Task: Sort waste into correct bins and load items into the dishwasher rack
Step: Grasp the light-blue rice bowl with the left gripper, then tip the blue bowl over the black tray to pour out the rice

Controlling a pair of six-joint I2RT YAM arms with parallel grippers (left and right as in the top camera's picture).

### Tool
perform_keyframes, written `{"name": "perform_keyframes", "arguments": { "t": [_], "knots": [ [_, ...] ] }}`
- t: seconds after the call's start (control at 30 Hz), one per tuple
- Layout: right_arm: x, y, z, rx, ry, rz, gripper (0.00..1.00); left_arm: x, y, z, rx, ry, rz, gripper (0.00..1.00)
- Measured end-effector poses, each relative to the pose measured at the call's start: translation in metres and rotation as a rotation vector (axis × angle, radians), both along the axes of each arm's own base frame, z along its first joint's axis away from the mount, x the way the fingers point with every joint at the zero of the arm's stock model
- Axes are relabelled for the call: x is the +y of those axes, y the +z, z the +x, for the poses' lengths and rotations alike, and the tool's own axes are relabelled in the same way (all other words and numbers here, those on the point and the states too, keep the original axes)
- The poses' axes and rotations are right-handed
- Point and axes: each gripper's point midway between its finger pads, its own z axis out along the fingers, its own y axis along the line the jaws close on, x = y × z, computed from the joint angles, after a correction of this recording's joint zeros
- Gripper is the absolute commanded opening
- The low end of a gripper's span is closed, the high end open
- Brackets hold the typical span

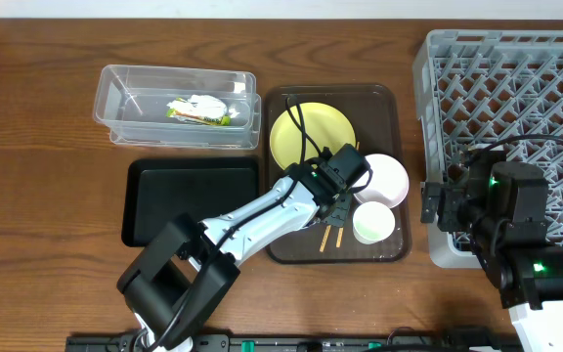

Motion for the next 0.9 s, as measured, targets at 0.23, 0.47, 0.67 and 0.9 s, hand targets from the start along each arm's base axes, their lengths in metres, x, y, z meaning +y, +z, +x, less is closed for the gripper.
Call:
{"name": "perform_keyframes", "arguments": {
  "t": [0.23,0.47,0.67,0.9],
  "knots": [
    [0.0,-0.001,-0.002,0.009,0.0,-0.001,0.99,0.0,0.025,-0.001,-0.026,0.0,-0.04,0.06],
    [0.0,-0.002,-0.002,0.013,0.0,-0.001,0.99,0.028,0.098,0.003,-0.076,0.063,-0.172,0.06],
    [0.0,-0.002,-0.002,0.013,0.0,-0.001,0.99,0.089,0.109,0.021,0.048,0.237,-0.254,0.06],
    [0.0,-0.002,-0.002,0.013,0.0,-0.001,0.99,0.13,0.103,0.027,0.213,0.247,-0.539,0.06]
  ]
}}
